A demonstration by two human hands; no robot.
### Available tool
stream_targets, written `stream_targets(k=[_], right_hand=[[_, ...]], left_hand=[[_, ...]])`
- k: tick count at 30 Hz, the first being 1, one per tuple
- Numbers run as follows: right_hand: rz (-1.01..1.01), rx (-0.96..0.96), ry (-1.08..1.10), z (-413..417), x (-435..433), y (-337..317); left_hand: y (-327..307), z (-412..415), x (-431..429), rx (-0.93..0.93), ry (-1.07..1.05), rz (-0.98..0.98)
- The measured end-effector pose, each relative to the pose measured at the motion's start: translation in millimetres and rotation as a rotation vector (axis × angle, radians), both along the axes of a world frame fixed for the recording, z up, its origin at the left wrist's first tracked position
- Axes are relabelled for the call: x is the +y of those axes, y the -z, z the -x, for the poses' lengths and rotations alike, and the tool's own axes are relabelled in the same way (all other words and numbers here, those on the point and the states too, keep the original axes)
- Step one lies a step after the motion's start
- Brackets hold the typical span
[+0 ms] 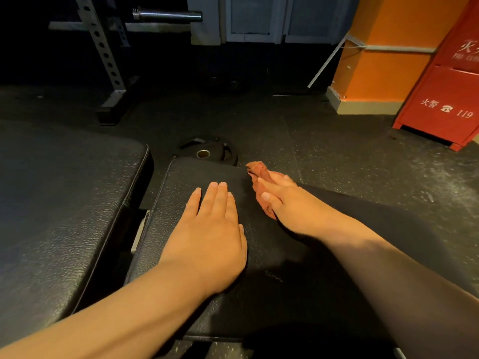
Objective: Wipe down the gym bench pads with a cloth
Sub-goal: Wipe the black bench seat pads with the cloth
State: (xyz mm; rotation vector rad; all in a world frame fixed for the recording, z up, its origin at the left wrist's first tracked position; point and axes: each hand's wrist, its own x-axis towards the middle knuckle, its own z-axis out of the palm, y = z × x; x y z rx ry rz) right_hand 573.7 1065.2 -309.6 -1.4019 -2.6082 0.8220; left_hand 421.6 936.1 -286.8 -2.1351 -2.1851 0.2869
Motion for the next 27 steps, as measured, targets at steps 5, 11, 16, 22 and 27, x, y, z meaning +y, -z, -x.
stream_targets(k=[5, 11, 16, 22, 27], right_hand=[[-0.032, 0.111, -0.071, -45.3, -13.5, 10.5], [-0.027, 0.084, 0.073, -18.5, -4.6, 23.2], [-0.049, 0.124, -0.043, 1.1, -7.1, 17.0], [-0.120, 0.138, 0.192, -3.9, -6.1, 13.1], [-0.004, 0.220, -0.050, -12.8, -49.0, 17.7]], left_hand=[[-0.8, 1.3, -2.3, -0.001, 0.002, 0.008], [-0.2, -1.2, -0.9, -0.014, -0.006, 0.017], [0.1, 2.5, -1.6, -0.005, 0.001, -0.003], [-0.2, 2.1, -2.2, -0.016, 0.000, 0.003], [-1.8, 3.1, -2.3, -0.035, -0.005, -0.004]])
